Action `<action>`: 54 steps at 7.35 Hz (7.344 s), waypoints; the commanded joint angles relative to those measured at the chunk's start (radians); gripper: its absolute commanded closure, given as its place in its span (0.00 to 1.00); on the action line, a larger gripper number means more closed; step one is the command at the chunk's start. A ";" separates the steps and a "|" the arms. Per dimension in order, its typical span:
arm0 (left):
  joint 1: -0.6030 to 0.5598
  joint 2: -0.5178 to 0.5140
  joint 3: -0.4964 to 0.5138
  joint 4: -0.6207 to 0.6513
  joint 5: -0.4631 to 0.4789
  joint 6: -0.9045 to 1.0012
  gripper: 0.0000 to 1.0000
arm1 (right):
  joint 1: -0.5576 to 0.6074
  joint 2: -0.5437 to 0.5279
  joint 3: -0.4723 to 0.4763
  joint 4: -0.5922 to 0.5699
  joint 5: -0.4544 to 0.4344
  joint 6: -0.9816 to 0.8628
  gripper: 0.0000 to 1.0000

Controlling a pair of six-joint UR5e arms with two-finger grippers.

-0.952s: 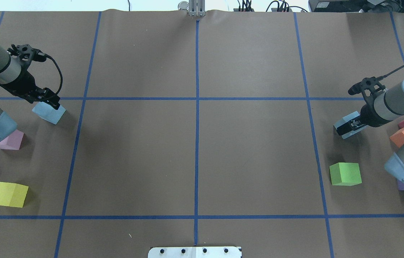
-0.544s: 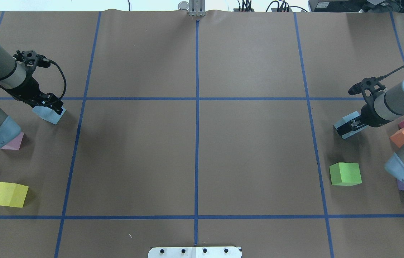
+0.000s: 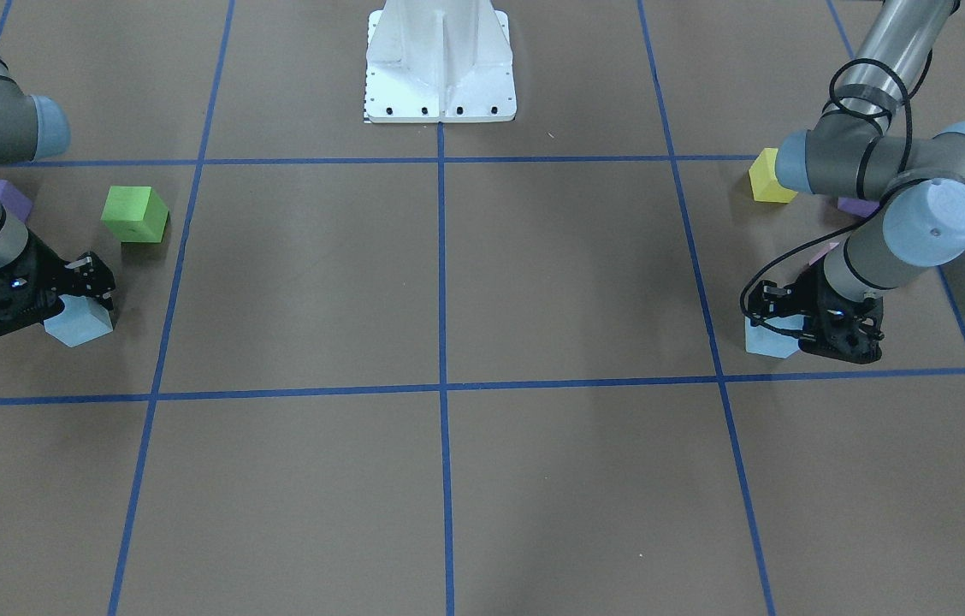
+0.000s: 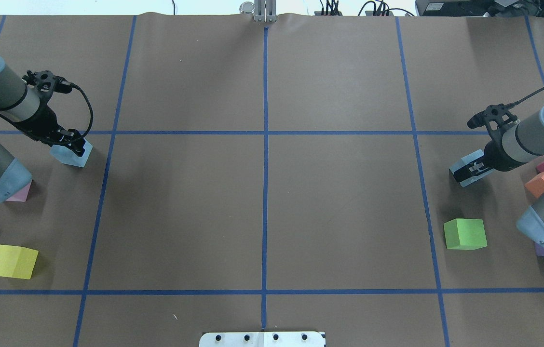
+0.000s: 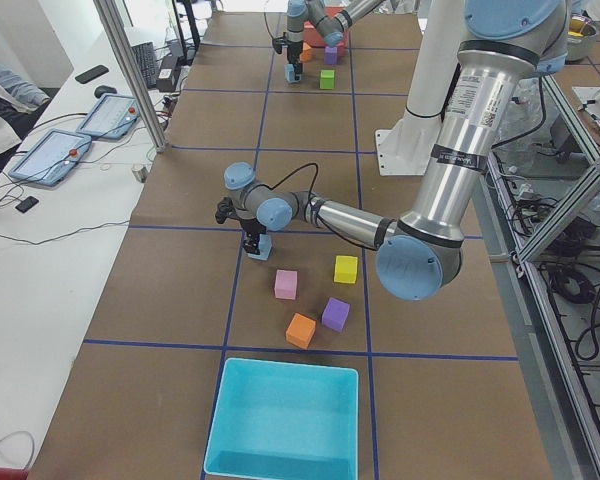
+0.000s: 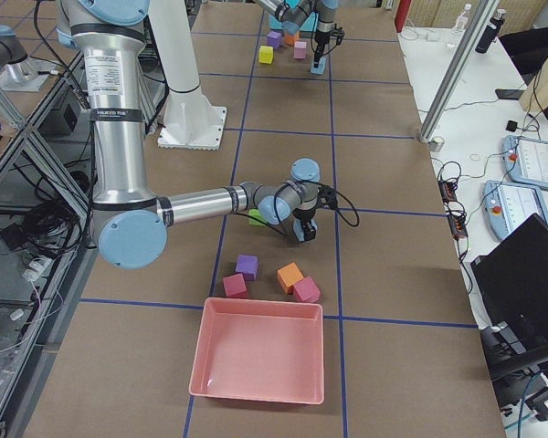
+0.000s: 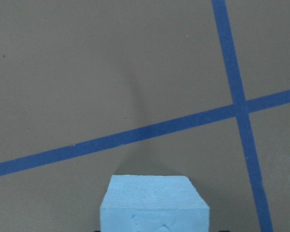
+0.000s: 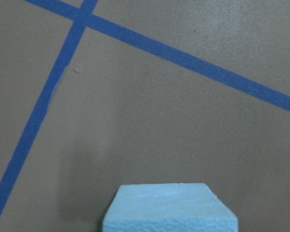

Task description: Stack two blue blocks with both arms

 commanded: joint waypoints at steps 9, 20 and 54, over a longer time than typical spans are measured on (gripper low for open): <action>-0.002 -0.157 -0.136 0.267 -0.005 -0.244 0.53 | 0.005 0.334 0.125 -0.506 0.011 0.061 0.47; 0.004 -0.271 -0.162 0.308 -0.045 -0.600 0.53 | -0.295 0.780 -0.225 -0.350 -0.178 0.733 0.46; 0.397 -0.620 0.008 0.252 0.305 -0.593 0.03 | -0.069 0.519 -0.022 -0.347 -0.063 0.534 0.00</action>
